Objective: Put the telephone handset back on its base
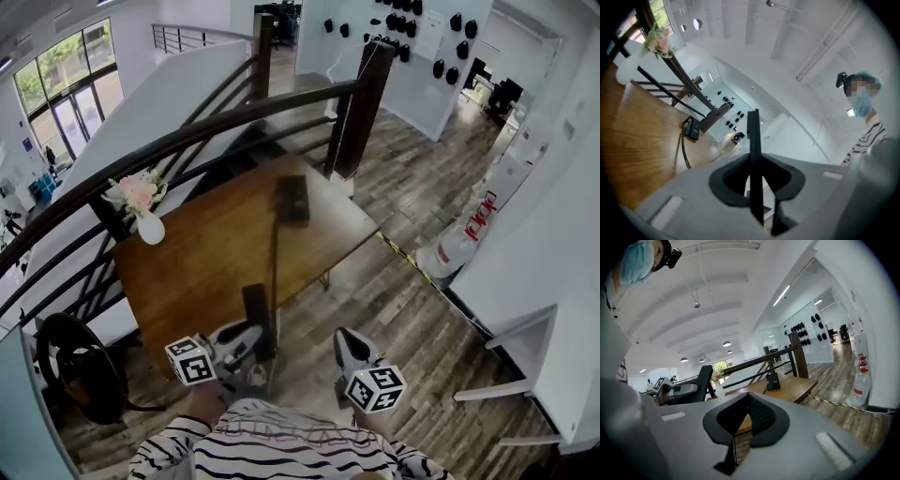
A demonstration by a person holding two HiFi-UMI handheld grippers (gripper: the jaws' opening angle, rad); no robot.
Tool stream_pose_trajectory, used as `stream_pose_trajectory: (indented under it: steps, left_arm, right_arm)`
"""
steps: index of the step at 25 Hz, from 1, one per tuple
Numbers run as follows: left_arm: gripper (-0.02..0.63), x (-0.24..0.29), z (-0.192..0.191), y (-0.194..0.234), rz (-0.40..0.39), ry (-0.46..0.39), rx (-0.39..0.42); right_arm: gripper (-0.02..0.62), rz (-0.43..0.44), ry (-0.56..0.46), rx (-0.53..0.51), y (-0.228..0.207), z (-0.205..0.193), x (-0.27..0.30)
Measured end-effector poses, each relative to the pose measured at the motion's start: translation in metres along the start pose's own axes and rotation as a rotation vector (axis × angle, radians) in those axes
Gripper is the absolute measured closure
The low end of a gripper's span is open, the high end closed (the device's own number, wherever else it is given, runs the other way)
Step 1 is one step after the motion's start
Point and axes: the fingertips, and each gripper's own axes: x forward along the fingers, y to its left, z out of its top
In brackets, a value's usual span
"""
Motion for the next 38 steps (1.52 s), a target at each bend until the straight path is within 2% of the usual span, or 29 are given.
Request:
stream_pose_trajectory:
  steps: [12,19,26,32,38]
  left_arm:
    - [0.532,0.041,0.101,0.092,-0.119,0.069,-0.023]
    - [0.534,0.059,0.131,0.14,-0.18,0.124,-0.053]
    - [0.534,0.07,0.136,0.169,-0.17,0.128,-0.107]
    - [0.534,0.091,0.14,0.181,-0.125,0.109,-0.092]
    - [0.534,0.145,0.144,0.196,-0.056,0.016,-0.108]
  right_arm:
    - [0.594,-0.09,-0.06,0.018,0.0,0.053,0.122]
    - [0.594,-0.152,-0.081,0.043,-0.003,0.058,0.177]
    - [0.594,-0.158,-0.057,0.066,-0.017,0.057,0.207]
    - [0.594,-0.108,-0.036,0.06,-0.047,0.07,0.231]
    - [0.594,-0.023,-0.003,0.042,-0.107,0.09,0.247]
